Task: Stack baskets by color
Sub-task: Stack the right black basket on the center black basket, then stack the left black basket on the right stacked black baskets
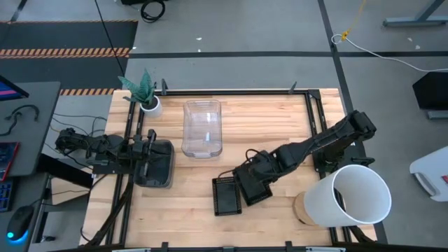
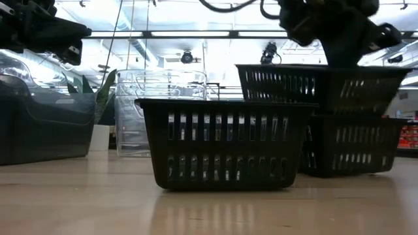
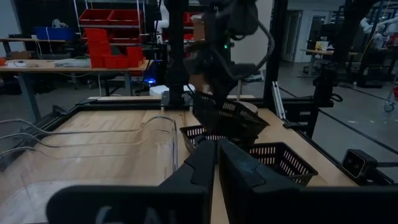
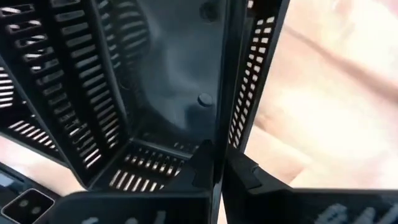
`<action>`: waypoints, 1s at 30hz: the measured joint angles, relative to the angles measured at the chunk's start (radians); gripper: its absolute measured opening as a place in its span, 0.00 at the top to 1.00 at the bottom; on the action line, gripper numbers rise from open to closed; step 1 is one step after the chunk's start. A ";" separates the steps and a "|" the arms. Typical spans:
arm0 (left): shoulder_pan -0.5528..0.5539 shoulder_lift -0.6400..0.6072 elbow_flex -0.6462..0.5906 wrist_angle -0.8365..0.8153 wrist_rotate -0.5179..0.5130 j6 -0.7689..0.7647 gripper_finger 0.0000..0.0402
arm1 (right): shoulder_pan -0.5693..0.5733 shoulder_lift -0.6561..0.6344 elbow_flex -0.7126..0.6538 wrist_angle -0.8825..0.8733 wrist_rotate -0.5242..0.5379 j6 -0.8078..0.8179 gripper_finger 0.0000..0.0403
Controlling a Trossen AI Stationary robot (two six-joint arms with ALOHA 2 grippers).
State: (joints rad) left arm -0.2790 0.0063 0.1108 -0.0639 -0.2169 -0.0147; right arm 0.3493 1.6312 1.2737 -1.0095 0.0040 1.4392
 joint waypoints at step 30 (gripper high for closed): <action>0.000 0.000 0.000 0.000 0.000 0.000 0.91 | -0.118 -0.001 -0.003 -0.147 -0.291 -0.147 0.63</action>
State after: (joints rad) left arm -0.2789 0.0059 0.1108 -0.0639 -0.2169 -0.0147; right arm 0.2310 1.6299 1.2706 -1.1564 -0.2866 1.2923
